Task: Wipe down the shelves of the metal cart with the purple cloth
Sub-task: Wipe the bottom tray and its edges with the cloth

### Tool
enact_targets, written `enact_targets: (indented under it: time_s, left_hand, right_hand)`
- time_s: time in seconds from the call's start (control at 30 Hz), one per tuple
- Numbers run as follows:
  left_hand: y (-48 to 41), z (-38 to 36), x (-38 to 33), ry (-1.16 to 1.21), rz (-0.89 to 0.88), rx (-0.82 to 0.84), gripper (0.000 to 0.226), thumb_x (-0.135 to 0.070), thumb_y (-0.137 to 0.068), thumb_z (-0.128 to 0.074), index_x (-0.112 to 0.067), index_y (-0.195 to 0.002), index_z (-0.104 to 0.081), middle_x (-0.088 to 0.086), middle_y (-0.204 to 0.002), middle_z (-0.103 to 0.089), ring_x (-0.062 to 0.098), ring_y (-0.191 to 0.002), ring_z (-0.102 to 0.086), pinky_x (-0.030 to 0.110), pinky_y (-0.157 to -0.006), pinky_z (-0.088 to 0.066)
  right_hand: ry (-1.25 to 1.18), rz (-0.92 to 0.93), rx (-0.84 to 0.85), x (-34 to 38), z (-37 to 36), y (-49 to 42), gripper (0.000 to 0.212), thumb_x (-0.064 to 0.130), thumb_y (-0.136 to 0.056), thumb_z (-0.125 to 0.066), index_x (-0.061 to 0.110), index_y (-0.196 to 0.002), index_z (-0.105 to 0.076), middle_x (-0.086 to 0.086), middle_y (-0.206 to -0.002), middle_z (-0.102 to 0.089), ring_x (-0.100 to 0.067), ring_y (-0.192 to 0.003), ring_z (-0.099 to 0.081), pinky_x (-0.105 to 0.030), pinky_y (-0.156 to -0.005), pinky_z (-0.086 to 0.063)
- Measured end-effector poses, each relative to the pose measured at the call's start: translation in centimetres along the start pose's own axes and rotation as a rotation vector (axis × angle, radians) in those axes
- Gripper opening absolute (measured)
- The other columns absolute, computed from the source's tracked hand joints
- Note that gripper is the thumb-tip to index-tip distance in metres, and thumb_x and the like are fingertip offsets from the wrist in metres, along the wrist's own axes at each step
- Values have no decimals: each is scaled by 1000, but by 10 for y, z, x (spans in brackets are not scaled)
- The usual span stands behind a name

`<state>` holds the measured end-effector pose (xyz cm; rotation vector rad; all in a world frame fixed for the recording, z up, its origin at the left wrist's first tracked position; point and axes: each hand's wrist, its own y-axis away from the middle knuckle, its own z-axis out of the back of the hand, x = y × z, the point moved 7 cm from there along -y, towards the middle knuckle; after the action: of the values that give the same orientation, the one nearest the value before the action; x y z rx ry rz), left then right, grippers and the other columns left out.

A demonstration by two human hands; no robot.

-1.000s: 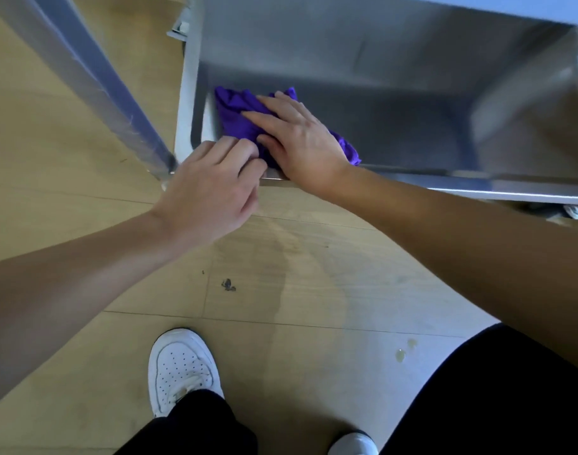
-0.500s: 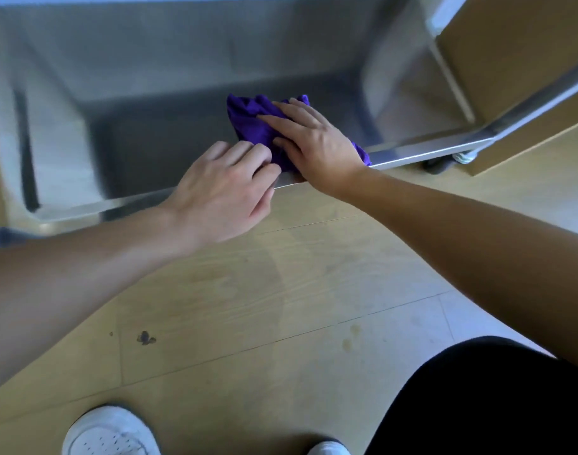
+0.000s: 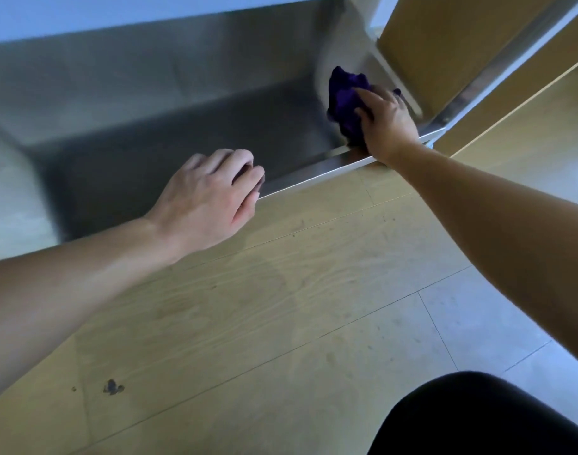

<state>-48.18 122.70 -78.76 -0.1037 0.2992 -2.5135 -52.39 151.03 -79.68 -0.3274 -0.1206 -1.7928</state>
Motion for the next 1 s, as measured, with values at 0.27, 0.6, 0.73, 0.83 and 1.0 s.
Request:
enact_targets:
  time_s: [0.27, 0.6, 0.73, 0.83, 1.0]
  left_hand:
    - [-5, 13, 9, 56, 57, -55, 33, -29, -99, -37, -11, -96, -64, 4, -102, -61, 27, -85, -57, 43, -69, -45]
    - [-14, 11, 40, -69, 390, 1, 51, -45, -99, -35, 0, -101, -58, 18, -102, -55, 37, -92, -54, 43, -67, -43]
    - [-23, 1, 35, 25, 434, 34, 54, -46, -99, -39, 4, -102, -60, 21, -107, -51, 39, -99, -49, 46, -79, -42]
    - [-24, 0, 34, 251, 471, -22, 41, -39, -98, -47, -1, -109, -58, 20, -110, -51, 37, -105, -48, 43, -91, -40]
    - [-21, 3, 45, 713, 621, -94, 23, -19, -93, -55, -12, -116, -52, 2, -107, -61, 21, -99, -57, 28, -82, -42]
  right_hand:
    - [-99, 321, 59, 113, -37, 47, 41, 29, -96, -47, 18, -134, -58, -11, -143, -51, -38, -135, -41, -46, -116, -29]
    - [47, -18, 141, 99, 2, 62, 68, 70, -87, -47, 16, -127, -57, -13, -127, -51, -34, -120, -43, -41, -96, -42]
    - [79, 31, 173, 113, -6, 68, 61, 68, -90, -41, 19, -121, -61, -11, -118, -54, -31, -112, -46, -41, -90, -43]
    - [-103, 62, 148, 125, -11, 64, 45, 52, -92, -54, 15, -118, -55, -4, -111, -57, -27, -106, -52, -41, -90, -46]
    - [-521, 119, 144, 142, -13, 62, 22, 18, -90, -62, 11, -106, -48, 10, -94, -59, -6, -77, -55, -12, -73, -41]
